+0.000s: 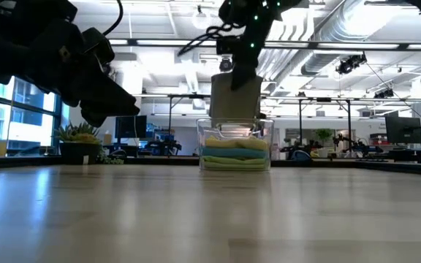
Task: Fold microfiber towels
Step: Stack the gray microfiber cloth on top of the yellow microfiber cloth in the transparent bin
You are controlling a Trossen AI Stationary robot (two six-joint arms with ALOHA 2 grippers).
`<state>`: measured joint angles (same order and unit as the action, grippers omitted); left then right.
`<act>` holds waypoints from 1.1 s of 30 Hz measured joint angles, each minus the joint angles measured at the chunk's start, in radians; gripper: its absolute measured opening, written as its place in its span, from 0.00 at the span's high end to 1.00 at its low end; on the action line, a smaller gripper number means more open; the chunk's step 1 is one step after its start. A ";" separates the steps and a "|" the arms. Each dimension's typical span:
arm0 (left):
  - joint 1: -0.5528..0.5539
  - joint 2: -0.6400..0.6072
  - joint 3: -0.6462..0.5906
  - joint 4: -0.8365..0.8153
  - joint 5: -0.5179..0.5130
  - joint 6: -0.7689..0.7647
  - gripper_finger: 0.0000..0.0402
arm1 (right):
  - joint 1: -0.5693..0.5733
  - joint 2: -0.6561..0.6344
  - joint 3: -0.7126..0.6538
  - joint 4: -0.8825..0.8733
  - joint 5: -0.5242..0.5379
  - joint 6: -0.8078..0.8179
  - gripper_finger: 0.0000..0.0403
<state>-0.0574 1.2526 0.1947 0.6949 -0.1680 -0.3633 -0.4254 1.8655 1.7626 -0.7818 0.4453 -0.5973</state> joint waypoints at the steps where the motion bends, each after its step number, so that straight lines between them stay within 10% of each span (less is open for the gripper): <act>1: 0.000 0.000 0.000 -0.003 0.000 0.005 0.67 | -0.007 0.005 -0.004 0.017 0.002 -0.014 1.00; 17: -0.002 0.001 0.000 -0.018 0.000 0.018 0.67 | 0.030 0.056 -0.195 0.094 -0.038 -0.010 0.98; 33: -0.002 0.001 0.000 -0.018 0.008 0.008 0.67 | 0.059 0.039 -0.194 -0.025 -0.261 0.170 0.42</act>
<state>-0.0597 1.2537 0.1951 0.6773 -0.1604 -0.3557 -0.3664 1.9049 1.5688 -0.8064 0.1847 -0.4276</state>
